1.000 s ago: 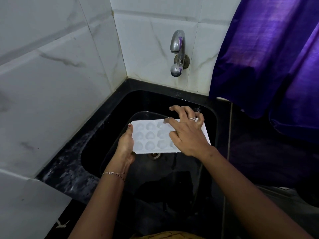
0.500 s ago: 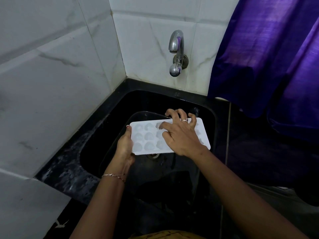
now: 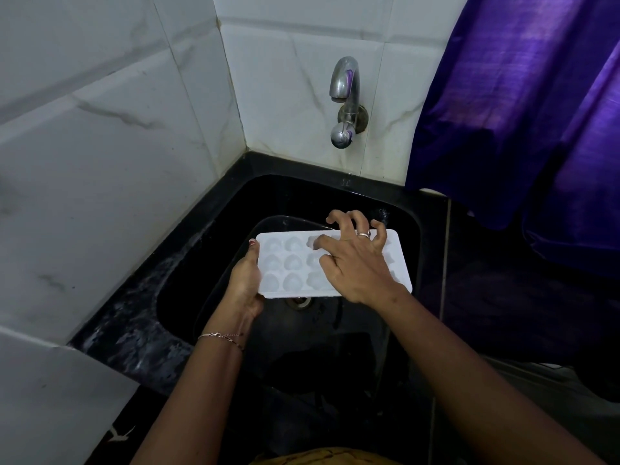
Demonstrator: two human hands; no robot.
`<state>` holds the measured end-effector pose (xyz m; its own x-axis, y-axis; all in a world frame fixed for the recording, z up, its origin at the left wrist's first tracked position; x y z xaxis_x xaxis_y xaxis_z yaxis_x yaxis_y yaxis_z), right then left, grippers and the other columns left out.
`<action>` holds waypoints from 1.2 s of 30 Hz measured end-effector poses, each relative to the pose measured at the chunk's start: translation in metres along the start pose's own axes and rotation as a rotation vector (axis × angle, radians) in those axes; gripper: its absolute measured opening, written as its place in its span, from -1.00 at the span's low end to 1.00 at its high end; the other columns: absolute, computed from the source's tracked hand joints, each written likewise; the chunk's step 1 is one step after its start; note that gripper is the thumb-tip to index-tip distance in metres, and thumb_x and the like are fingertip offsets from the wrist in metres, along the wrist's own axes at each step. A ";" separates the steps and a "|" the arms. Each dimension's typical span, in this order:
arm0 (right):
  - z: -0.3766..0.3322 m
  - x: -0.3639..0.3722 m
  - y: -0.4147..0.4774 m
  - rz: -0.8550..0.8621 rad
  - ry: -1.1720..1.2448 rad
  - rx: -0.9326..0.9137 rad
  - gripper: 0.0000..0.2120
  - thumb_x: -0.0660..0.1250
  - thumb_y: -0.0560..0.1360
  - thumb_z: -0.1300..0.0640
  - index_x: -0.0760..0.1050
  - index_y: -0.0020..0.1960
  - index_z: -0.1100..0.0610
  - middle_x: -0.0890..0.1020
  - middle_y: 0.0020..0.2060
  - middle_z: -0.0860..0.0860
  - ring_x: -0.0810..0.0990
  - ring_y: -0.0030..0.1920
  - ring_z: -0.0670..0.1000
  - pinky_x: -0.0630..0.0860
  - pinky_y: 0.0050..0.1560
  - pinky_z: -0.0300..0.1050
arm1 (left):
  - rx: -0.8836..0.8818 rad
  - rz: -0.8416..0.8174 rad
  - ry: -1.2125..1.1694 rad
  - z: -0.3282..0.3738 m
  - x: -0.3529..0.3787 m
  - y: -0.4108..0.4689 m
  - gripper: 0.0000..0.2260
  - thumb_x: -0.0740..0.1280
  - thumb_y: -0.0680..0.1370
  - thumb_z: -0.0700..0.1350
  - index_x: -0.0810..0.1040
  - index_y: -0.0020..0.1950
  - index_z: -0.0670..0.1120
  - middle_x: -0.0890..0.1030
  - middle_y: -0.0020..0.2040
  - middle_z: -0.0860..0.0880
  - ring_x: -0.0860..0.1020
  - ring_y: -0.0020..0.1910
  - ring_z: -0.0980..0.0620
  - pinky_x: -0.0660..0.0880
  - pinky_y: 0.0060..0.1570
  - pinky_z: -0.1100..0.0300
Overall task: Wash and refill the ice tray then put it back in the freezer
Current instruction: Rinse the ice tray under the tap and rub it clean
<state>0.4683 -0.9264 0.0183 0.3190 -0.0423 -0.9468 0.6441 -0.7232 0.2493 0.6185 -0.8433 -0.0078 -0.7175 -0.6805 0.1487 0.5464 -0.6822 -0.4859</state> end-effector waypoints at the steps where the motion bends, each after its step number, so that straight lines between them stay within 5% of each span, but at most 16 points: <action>1: 0.000 0.000 0.000 0.010 -0.009 0.016 -0.54 -0.06 0.39 -0.03 0.57 0.05 -0.15 0.32 0.33 -0.07 0.21 0.38 0.06 -0.10 0.32 0.11 | -0.002 0.004 0.000 0.001 0.000 0.001 -0.61 0.09 0.65 0.12 0.57 -0.07 -0.09 0.69 -0.34 0.00 0.67 -0.33 -0.02 0.56 -0.28 0.10; 10: -0.014 -0.008 0.005 0.037 0.019 -0.063 -0.59 0.02 0.38 0.01 0.57 0.06 -0.09 0.33 0.38 -0.03 0.24 0.38 0.04 0.01 0.27 0.10 | 0.009 -0.002 0.032 -0.002 0.003 0.002 -0.62 0.07 0.66 0.11 0.56 -0.09 -0.07 0.68 -0.38 0.02 0.66 -0.40 0.04 0.54 -0.44 0.20; 19: -0.023 0.003 0.008 -0.011 -0.045 -0.095 -0.54 -0.04 0.38 -0.04 0.58 0.06 -0.09 0.37 0.34 0.00 0.25 0.36 0.07 0.02 0.26 0.12 | 0.006 0.015 0.018 -0.004 0.010 0.004 -0.62 0.09 0.65 0.12 0.58 -0.08 -0.07 0.66 -0.13 -0.11 0.64 -0.17 -0.09 0.58 -0.13 0.05; 26: -0.020 0.002 0.005 0.031 -0.053 -0.008 -0.57 -0.01 0.37 -0.05 0.59 0.03 -0.11 0.38 0.33 0.01 0.26 0.38 0.09 -0.01 0.31 0.13 | -0.019 0.012 0.032 -0.005 0.010 0.007 -0.60 0.09 0.64 0.14 0.60 -0.05 -0.08 0.67 -0.10 -0.12 0.65 -0.14 -0.12 0.58 -0.10 0.02; 36: -0.017 -0.004 0.011 0.000 -0.043 -0.081 -0.53 -0.06 0.38 -0.04 0.58 0.05 -0.13 0.35 0.32 -0.01 0.23 0.36 0.05 -0.02 0.29 0.11 | 0.011 0.006 -0.026 -0.006 0.014 0.007 -0.62 0.09 0.65 0.12 0.59 -0.08 -0.07 0.69 -0.26 -0.04 0.66 -0.25 -0.05 0.57 -0.23 0.08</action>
<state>0.4859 -0.9221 0.0277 0.2901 -0.0734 -0.9542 0.6989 -0.6648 0.2637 0.6097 -0.8557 -0.0138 -0.7030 -0.6910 0.1685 0.5553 -0.6812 -0.4770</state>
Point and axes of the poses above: each hand's wrist, its own y-axis towards the middle knuckle, its own x-axis out of the palm, z = x × y, the point moved 3 cm from there along y, towards the middle knuckle
